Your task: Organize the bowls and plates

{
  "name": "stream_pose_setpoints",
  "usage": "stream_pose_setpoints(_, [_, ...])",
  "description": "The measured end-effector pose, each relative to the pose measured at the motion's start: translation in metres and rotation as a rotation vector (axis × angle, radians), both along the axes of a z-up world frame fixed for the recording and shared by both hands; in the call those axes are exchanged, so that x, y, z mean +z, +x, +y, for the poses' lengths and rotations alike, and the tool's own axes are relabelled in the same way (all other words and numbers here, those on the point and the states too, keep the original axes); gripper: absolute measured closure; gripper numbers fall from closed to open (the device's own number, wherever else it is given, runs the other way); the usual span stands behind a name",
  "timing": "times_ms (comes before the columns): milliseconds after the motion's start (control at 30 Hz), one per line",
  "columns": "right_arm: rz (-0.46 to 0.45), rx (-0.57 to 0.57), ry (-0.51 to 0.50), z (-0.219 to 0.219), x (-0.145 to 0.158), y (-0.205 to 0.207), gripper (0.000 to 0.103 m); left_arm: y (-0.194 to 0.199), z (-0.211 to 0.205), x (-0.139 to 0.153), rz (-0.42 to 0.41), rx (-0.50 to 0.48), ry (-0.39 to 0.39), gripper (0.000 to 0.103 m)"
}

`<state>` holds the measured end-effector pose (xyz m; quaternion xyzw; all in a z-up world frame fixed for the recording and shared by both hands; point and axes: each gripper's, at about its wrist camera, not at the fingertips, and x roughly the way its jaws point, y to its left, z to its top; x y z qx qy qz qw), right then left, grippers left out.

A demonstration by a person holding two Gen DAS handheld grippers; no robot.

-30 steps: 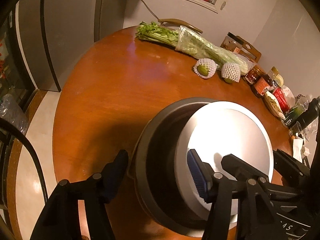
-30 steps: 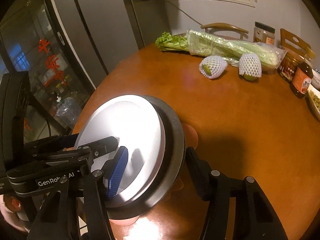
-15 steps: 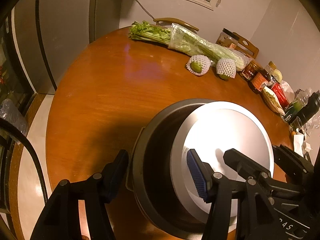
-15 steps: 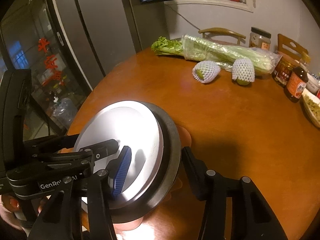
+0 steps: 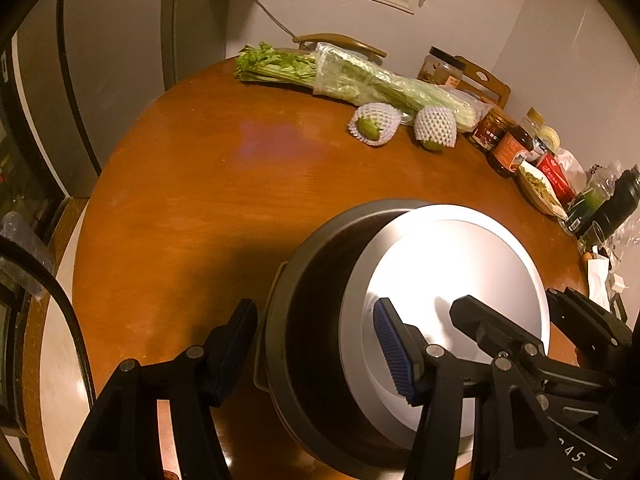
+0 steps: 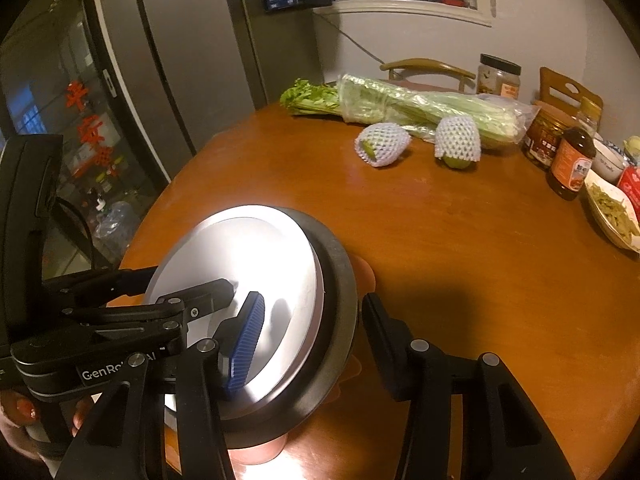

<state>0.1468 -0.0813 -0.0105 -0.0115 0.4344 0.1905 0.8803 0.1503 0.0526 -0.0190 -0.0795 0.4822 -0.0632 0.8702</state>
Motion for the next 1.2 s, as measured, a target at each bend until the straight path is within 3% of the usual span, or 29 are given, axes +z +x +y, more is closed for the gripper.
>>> stream_pose_setpoints(1200, [-0.023, -0.172, -0.008, -0.102, 0.004, -0.013, 0.053, 0.018, -0.105, 0.004, -0.021, -0.144, 0.027, 0.044])
